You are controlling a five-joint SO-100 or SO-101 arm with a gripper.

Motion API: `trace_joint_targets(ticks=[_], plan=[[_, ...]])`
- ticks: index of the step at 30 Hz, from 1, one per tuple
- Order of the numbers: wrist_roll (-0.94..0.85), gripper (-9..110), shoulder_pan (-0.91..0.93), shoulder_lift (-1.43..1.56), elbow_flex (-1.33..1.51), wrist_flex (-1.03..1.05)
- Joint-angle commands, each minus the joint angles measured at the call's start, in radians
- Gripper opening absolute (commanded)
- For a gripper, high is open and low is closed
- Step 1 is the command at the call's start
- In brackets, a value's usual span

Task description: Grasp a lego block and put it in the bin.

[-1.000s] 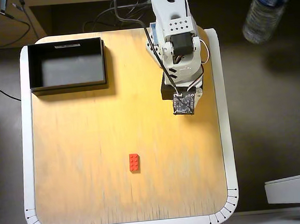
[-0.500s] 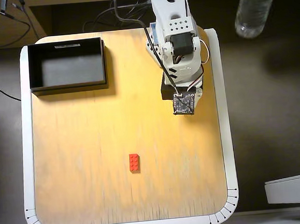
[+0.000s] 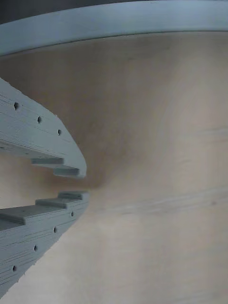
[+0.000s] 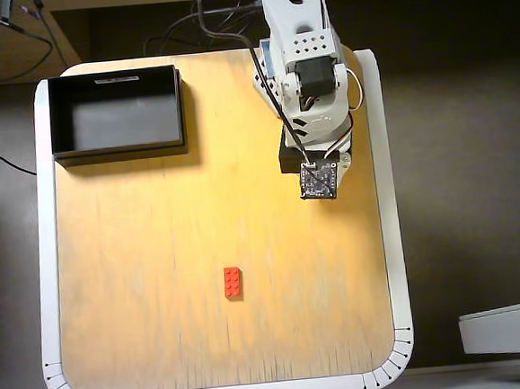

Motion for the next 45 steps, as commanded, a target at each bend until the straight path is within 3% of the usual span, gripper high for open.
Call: trace_joint_targets(ticks=[1, 26, 34, 39, 45], plan=[[-0.008, 0, 0.012, 0.089, 0.156, 0.003], [-0.02, 0, 0.011, 0.087, 0.156, 0.005], [0.265, 0, 0.058, -0.075, 0.084, -0.118], [0.291, 0, 0.074, -0.199, -0.117, -0.127], [0.448, 0, 0.141, -0.529, -0.465, -0.127]])
